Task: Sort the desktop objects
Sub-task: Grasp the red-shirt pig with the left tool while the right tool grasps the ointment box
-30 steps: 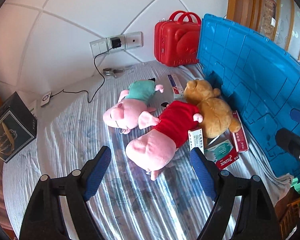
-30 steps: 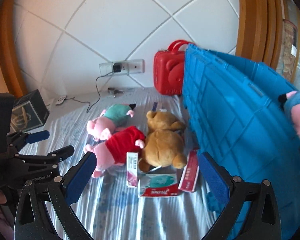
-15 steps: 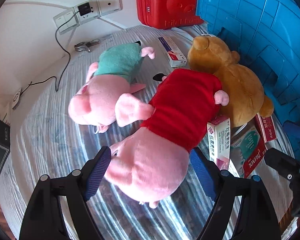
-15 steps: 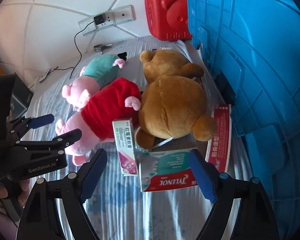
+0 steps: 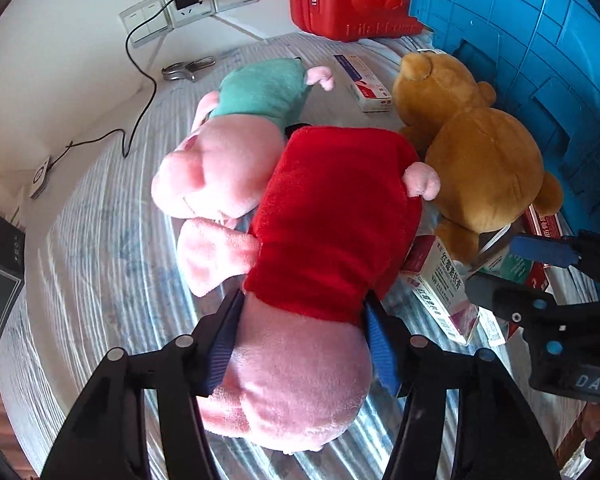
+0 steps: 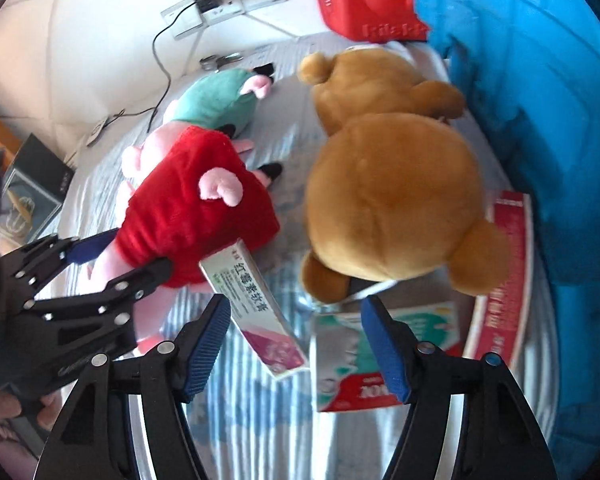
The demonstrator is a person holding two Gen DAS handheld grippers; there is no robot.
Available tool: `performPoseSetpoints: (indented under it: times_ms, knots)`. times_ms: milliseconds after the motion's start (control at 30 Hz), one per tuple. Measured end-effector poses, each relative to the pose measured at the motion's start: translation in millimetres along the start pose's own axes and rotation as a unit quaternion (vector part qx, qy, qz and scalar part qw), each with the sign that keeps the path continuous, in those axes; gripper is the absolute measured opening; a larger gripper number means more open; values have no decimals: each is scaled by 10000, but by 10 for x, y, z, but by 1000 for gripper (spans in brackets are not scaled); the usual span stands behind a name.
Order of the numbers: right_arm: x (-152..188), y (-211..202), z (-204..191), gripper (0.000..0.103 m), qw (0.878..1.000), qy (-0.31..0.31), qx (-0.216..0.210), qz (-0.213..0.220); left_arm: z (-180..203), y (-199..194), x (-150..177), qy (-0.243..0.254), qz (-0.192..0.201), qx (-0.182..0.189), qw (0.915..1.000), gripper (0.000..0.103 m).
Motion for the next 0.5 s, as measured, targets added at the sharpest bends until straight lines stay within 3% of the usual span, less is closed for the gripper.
performPoseSetpoints:
  times_ms: [300,500]
  knots:
    - [98,390,-243,66,9967,-611,87,-519,-51,48,49,-59,-105,-46,9999,57]
    - [120,595,-270,44,9933,-929,89,-674,8,123,5,48,-208,-56,9998,61]
Point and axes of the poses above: each gripper's, at about its wrist camera, not at the fingertips, and y roughly the way its jaws point, z to its right, x to its underside, the point moved 5 cm from there along y, roughly the way its jaws point, and after that the axes turned 15 degrees about y, right-handed, at the moved point
